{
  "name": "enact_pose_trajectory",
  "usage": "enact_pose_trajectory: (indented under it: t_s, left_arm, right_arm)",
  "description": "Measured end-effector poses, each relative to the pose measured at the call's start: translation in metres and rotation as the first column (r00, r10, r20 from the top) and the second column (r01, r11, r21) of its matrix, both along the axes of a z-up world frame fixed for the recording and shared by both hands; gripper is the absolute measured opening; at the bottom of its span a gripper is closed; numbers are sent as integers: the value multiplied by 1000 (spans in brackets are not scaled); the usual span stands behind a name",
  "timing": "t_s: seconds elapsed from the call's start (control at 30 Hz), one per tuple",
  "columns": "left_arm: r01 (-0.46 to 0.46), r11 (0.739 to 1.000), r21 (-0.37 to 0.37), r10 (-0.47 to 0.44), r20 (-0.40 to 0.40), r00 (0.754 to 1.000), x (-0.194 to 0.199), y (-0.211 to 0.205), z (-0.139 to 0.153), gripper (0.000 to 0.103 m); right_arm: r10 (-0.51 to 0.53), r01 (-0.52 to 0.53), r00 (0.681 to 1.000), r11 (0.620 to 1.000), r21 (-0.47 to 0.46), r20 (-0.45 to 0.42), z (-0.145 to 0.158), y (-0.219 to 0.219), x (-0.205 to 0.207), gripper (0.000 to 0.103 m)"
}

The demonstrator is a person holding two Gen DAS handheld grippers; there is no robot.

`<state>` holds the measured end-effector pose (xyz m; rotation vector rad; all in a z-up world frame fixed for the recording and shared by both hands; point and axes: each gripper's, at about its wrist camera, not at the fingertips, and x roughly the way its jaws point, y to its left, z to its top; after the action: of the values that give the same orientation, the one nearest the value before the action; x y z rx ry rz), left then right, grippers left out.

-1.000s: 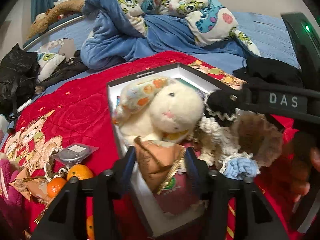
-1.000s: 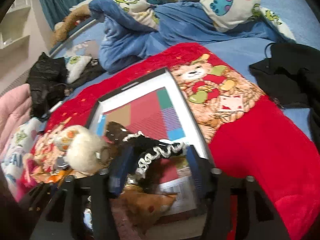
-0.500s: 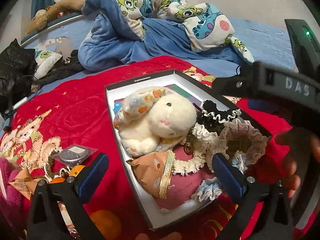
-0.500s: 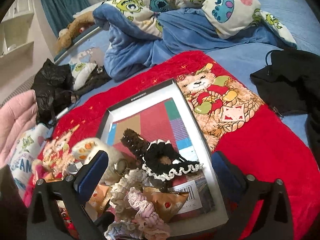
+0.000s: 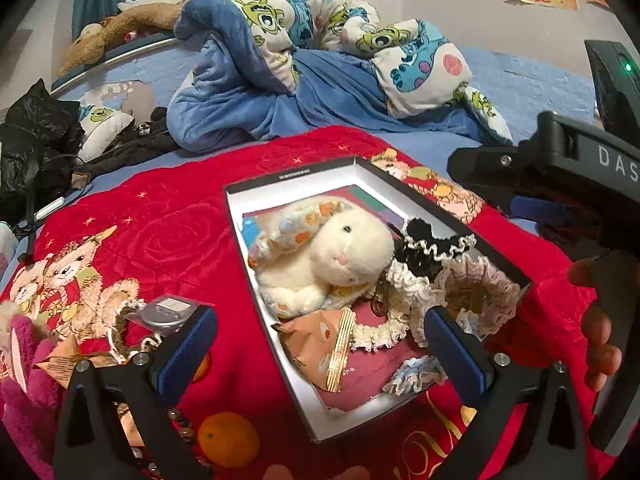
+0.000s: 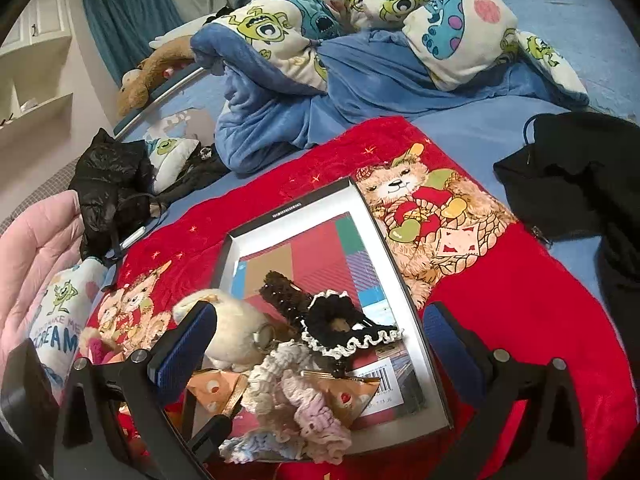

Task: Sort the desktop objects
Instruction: 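Withdraw both tools from the tray toward the scattered items, then grasp the magenta plush bear with the left tool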

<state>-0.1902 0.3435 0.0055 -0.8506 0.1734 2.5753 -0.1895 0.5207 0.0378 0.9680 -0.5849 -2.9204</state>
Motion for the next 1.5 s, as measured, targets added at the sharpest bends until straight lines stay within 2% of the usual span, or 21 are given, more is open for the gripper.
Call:
enact_pose_trajectory:
  t_s: [0.2, 0.27, 0.4, 0.53, 0.7, 0.8, 0.9, 1.0, 1.13, 1.2, 1.27, 1.3, 1.4, 1.47, 1.5]
  left_arm:
    - [-15, 1000, 2, 15, -25, 1000, 9, -12, 16, 103]
    - [-17, 1000, -13, 17, -10, 1000, 11, -20, 21, 103]
    - [-48, 998, -29, 48, -7, 999, 20, -44, 34, 103]
    - [-78, 995, -60, 77, -20, 997, 33, -75, 49, 103]
    - [-166, 977, -133, 161, -50, 986, 51, -140, 72, 103]
    - [-209, 970, -123, 206, -35, 978, 60, -187, 77, 103]
    - [-254, 963, -93, 251, -33, 967, 67, -230, 81, 103]
    - [-282, 957, -71, 281, -28, 959, 73, -261, 80, 103]
    - [-297, 954, -46, 297, -9, 955, 73, -287, 72, 103]
    - [-314, 949, -32, 314, 9, 949, 70, -294, 67, 103]
    - [-311, 950, 1, 311, 18, 950, 69, -296, 60, 103]
    - [-303, 953, -8, 303, 44, 952, 64, -296, 55, 103]
    - [-301, 953, -6, 301, 31, 953, 55, -292, 43, 103]
    - [-295, 955, -31, 297, 73, 952, 47, -284, 34, 103]
    - [-297, 954, -48, 300, 70, 951, 46, -280, 30, 103]
  right_arm:
    - [-1, 1, 1000, 1000, 11, -24, 17, -6, 8, 103]
    - [1, 0, 1000, 1000, 9, -28, 22, -9, 10, 103]
    - [18, -17, 999, 999, 27, -37, 35, -23, 14, 103]
    - [63, -58, 996, 995, 83, -58, 56, -49, 20, 103]
    - [119, -107, 988, 988, 113, -103, 83, -90, 29, 103]
    - [154, -138, 979, 983, 122, -137, 99, -118, 36, 103]
    - [163, -152, 968, 986, 75, -190, 104, -142, 54, 103]
    - [157, -154, 965, 988, 30, -212, 98, -162, 66, 103]
    - [183, -165, 967, 980, 108, -176, 83, -191, 67, 103]
    - [184, -169, 969, 981, 98, -164, 73, -198, 65, 103]
    - [180, -170, 972, 983, 75, -151, 60, -201, 63, 103]
    - [174, -166, 975, 984, 67, -139, 51, -202, 63, 103]
    - [180, -175, 978, 983, 58, -104, 23, -207, 64, 103]
    - [189, -185, 980, 981, 52, -65, 7, -208, 60, 103]
    - [189, -187, 981, 980, 66, -31, -1, -209, 56, 103]
